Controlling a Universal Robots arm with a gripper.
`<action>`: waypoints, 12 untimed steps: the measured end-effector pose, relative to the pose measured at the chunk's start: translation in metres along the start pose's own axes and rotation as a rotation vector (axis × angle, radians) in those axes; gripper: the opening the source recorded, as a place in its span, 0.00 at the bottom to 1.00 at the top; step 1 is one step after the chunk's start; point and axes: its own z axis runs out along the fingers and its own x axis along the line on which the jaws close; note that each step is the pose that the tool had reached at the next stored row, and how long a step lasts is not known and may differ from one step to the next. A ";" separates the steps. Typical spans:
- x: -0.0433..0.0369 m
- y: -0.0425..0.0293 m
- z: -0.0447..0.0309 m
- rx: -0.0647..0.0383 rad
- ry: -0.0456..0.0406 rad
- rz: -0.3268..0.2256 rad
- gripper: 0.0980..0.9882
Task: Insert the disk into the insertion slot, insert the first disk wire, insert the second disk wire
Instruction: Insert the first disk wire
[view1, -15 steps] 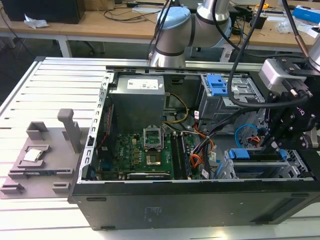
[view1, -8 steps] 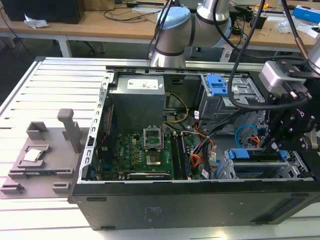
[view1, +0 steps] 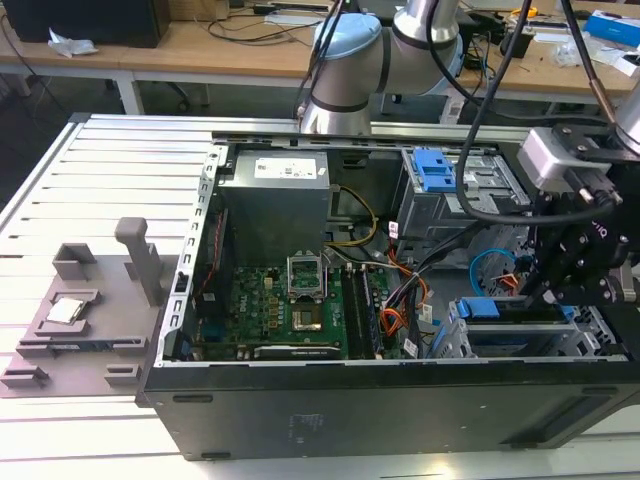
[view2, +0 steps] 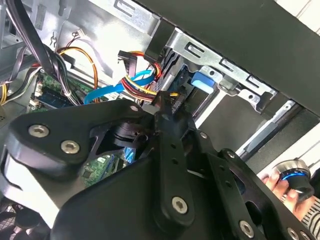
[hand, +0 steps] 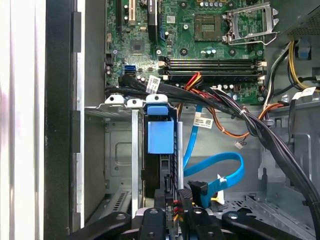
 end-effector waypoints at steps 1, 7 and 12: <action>0.0000 0.0001 -0.0026 0.000 0.0001 0.000 0.16; -0.0026 0.0016 -0.0298 0.000 -0.0001 0.000 0.14; -0.0044 0.0023 -0.0438 0.000 -0.0001 0.000 0.01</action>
